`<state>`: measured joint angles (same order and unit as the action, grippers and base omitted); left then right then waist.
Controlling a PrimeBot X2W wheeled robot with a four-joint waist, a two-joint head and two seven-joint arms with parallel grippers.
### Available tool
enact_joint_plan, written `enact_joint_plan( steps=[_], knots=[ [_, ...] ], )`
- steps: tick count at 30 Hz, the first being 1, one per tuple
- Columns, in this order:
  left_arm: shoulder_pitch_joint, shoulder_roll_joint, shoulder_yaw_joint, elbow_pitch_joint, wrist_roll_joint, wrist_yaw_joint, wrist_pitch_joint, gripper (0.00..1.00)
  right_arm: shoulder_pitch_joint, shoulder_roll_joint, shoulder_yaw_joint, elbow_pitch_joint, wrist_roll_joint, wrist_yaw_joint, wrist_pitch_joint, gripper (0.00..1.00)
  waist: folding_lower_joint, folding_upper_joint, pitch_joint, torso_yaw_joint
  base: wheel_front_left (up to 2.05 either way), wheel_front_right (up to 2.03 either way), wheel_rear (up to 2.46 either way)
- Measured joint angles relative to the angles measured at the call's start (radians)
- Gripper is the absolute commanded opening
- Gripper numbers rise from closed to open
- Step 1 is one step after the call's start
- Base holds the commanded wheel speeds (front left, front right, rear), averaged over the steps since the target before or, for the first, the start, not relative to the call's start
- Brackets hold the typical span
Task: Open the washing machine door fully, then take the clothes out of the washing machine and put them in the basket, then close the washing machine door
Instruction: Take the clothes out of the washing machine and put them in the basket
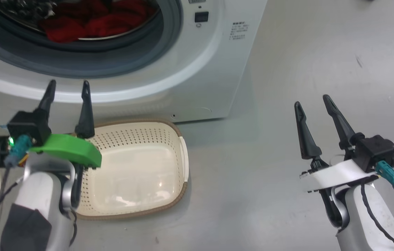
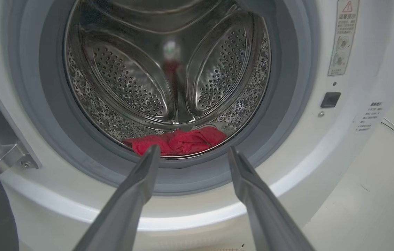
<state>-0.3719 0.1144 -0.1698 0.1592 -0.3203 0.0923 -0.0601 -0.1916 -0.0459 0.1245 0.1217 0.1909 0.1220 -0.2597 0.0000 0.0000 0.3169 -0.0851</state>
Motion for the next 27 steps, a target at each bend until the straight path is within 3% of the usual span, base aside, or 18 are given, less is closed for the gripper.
enact_joint_plan(
  steps=[16, 27],
  knots=[
    [-0.333, 0.068, 0.043, 0.146, -0.068, -0.071, 0.176, 1.00, -0.114, -0.001, 0.057, -0.051, 0.041, 0.000, 0.000, 1.00, 0.0000, 0.0000, 0.203, -0.087, 0.00, 0.00, 0.00],
    [-0.544, 0.165, 0.091, 0.258, -0.084, -0.103, 0.266, 1.00, -0.184, -0.001, 0.120, -0.056, 0.121, 0.000, 0.000, 1.00, 0.0003, 0.0000, 0.319, -0.187, 0.00, 0.00, 0.00]
  ],
)
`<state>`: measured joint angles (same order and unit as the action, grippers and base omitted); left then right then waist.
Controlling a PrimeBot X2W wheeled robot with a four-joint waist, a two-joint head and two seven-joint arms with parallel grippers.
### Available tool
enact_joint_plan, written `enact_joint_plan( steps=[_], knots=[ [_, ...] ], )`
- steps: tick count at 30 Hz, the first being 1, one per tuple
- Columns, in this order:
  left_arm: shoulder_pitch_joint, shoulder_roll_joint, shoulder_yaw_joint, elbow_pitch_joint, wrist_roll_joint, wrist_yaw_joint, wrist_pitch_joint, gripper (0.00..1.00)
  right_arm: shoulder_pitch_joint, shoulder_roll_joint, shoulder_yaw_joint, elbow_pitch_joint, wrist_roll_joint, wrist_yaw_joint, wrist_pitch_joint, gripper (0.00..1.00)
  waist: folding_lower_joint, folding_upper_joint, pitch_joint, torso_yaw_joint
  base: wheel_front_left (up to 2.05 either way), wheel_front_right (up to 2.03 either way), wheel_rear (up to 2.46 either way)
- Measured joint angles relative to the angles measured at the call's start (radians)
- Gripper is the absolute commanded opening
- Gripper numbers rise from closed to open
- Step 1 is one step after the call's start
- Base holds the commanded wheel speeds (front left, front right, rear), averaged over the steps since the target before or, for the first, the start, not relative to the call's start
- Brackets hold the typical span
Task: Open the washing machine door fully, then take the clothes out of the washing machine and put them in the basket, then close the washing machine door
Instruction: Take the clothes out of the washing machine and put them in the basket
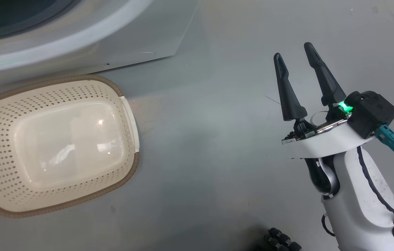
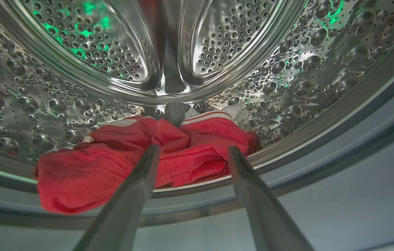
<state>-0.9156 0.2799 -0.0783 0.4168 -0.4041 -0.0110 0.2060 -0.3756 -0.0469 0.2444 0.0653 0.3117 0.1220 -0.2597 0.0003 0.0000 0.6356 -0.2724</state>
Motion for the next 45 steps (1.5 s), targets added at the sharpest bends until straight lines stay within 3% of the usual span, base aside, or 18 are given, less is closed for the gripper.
enact_joint_plan(
  steps=[13, 24, 25, 26, 28, 37, 45],
  knots=[
    [-0.162, 0.055, 0.030, 0.106, 0.007, -0.004, 0.021, 1.00, -0.025, 0.000, 0.031, 0.001, 0.035, -0.001, 0.000, 1.00, -0.0001, 0.0000, 0.083, -0.109, 0.00, 0.00, 0.00],
    [-0.200, 0.075, 0.013, 0.228, 0.029, 0.006, 0.053, 1.00, -0.033, 0.001, 0.033, 0.006, 0.037, -0.001, 0.000, 1.00, -0.0002, 0.0000, 0.108, -0.129, 0.00, 0.00, 0.00],
    [-0.204, 0.076, 0.013, 0.238, 0.030, 0.008, 0.059, 0.87, -0.034, 0.001, 0.033, 0.007, 0.037, -0.001, 0.000, 1.00, -0.0002, 0.0000, 0.107, -0.128, 0.00, 0.00, 0.00],
    [-0.208, 0.076, 0.011, 0.249, 0.037, 0.015, 0.064, 0.49, -0.036, 0.001, 0.033, 0.007, 0.037, -0.002, 0.000, 1.00, -0.0002, 0.0000, 0.106, -0.128, 0.00, 0.00, 0.00],
    [-0.213, 0.077, 0.008, 0.263, 0.050, 0.018, 0.071, 0.00, -0.039, 0.001, 0.033, 0.009, 0.037, -0.002, 0.000, 1.00, -0.0002, 0.0000, 0.105, -0.126, 0.00, 0.00, 0.00],
    [-0.215, 0.069, 0.000, 0.311, 0.056, 0.024, 0.034, 0.00, -0.048, 0.001, 0.033, 0.023, 0.036, -0.003, 0.000, 1.00, -0.0002, 0.0000, 0.084, -0.118, 0.00, 0.00, 0.00],
    [-0.204, 0.044, -0.020, 0.286, 0.081, 0.022, -0.103, 0.00, -0.047, 0.001, 0.021, 0.033, 0.002, -0.011, 0.000, 1.00, -0.0002, 0.0000, 0.045, -0.094, 0.00, 0.00, 0.00]
  ],
)
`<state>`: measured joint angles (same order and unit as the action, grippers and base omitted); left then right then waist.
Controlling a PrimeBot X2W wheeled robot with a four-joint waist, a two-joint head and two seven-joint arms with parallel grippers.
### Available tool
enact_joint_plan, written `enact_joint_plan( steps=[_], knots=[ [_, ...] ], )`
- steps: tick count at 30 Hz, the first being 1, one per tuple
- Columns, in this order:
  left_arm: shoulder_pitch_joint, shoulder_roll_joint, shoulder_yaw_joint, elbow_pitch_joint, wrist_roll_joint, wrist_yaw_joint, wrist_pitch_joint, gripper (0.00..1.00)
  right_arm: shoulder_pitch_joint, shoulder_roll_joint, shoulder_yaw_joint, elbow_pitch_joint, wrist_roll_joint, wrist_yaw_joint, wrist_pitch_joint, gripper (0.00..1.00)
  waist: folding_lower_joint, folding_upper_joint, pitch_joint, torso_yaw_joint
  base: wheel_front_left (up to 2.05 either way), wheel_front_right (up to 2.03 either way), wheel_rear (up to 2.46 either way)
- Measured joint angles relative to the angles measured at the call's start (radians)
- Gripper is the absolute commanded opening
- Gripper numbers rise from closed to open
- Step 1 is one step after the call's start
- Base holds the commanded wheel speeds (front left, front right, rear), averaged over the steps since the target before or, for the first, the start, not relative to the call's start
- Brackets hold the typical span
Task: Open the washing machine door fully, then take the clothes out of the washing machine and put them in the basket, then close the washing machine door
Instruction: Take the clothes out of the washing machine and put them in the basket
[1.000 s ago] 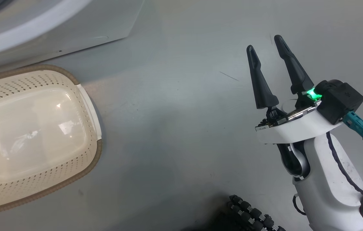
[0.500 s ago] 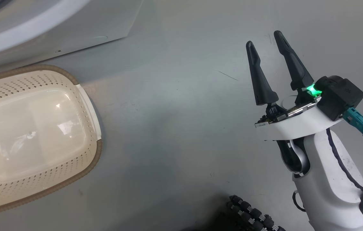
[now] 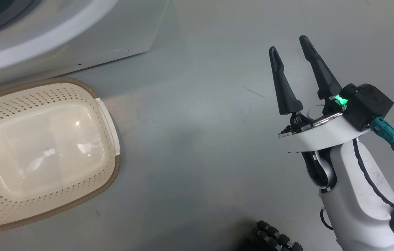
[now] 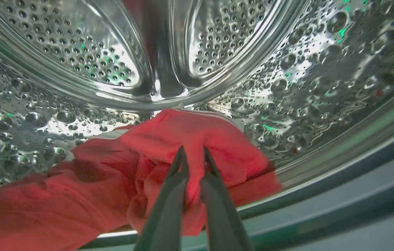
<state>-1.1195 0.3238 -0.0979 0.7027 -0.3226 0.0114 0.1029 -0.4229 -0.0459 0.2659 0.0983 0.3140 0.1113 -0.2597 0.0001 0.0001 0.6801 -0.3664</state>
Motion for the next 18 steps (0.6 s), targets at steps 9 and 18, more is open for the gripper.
enact_joint_plan(
  steps=[9, 18],
  knots=[
    [0.106, -0.058, 0.003, -0.049, -0.010, -0.001, -0.152, 0.00, 0.002, 0.000, -0.031, 0.010, -0.018, -0.001, 0.000, 1.00, -0.0001, 0.0000, -0.054, 0.039, 0.00, 0.00, 0.00],
    [0.251, -0.100, 0.005, -0.115, -0.021, -0.008, -0.281, 0.00, 0.028, 0.000, -0.047, 0.024, -0.035, -0.001, 0.000, 1.00, -0.0001, 0.0000, -0.119, 0.082, 0.00, 0.00, 0.00]
  ],
)
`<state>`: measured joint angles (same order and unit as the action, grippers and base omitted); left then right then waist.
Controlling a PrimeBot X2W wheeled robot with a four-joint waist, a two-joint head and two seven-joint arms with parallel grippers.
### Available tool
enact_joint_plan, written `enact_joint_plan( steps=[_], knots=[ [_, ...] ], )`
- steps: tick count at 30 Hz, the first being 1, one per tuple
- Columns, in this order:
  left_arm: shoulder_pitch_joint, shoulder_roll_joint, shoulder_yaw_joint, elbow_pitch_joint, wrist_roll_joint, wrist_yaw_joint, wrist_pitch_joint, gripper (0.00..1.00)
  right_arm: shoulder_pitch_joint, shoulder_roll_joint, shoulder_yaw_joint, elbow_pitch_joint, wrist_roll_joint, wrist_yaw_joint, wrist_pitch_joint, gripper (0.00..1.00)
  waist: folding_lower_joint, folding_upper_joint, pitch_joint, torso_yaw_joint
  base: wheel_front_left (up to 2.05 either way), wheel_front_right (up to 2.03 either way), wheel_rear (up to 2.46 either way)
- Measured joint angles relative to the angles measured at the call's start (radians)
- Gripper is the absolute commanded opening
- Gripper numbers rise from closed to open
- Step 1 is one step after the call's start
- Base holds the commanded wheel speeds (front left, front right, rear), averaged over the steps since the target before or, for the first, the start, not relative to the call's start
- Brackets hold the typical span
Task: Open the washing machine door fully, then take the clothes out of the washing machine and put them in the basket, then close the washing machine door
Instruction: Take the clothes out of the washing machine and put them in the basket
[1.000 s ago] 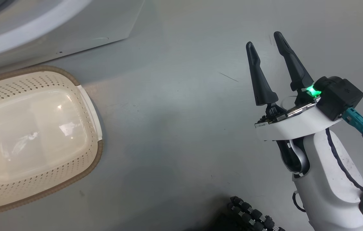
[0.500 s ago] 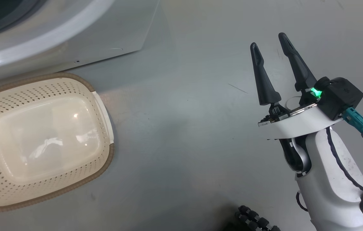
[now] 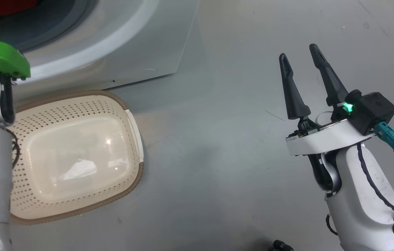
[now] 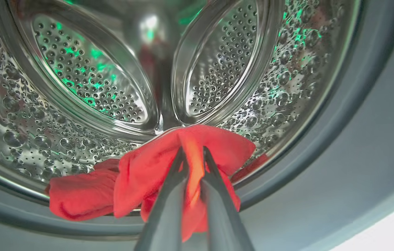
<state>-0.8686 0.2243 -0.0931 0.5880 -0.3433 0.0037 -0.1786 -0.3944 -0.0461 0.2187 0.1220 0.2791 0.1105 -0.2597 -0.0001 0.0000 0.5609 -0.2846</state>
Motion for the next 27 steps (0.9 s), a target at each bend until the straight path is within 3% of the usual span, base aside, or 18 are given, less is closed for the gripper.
enact_joint_plan(
  steps=[27],
  knots=[
    [0.320, -0.076, -0.012, -0.312, 0.014, 0.044, -0.070, 0.00, 0.126, -0.001, -0.032, 0.066, -0.030, 0.001, 0.000, 1.00, 0.0000, 0.0000, -0.231, 0.104, 0.00, 0.00, 0.00]
  ],
)
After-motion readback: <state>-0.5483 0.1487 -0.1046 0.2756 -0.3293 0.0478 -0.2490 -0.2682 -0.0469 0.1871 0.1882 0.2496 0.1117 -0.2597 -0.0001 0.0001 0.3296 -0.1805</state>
